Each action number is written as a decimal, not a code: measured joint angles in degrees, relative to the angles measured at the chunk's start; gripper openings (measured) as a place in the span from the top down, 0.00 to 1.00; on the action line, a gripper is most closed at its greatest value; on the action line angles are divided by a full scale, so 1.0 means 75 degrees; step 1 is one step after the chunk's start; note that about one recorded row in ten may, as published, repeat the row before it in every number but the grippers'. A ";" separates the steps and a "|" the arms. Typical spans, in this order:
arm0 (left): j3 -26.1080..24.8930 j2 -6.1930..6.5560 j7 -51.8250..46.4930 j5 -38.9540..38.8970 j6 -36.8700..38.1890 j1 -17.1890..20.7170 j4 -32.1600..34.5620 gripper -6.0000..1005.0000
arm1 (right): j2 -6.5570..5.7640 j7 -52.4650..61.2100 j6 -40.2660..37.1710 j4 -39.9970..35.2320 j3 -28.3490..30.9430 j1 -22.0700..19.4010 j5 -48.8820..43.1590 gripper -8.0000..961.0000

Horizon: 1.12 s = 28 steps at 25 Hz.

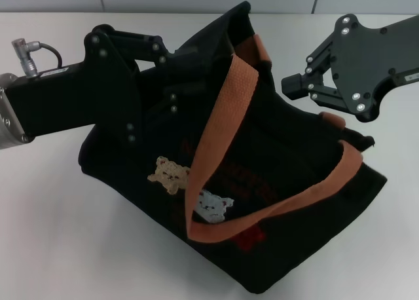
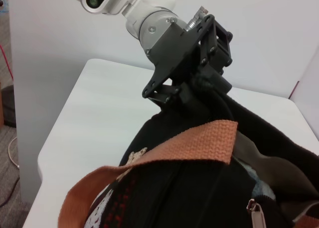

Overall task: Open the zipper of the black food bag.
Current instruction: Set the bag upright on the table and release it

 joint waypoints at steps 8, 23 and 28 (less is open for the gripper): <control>0.0037 0.0002 0.0002 -0.0012 -0.0009 -0.0042 -0.0012 0.81 | 0.0027 0.0047 0.0222 0.0049 0.0141 -0.0028 -0.0014 0.87; 0.0044 0.0002 0.0002 -0.0022 0.0003 -0.0108 -0.0011 0.81 | 0.0017 0.0363 0.0549 0.0512 -0.0161 0.0587 -0.0311 0.71; 0.0043 0.0002 0.0002 -0.0022 0.0004 -0.0113 -0.0011 0.81 | -0.0003 0.0367 0.0466 0.0613 -0.0169 0.0703 -0.0357 0.60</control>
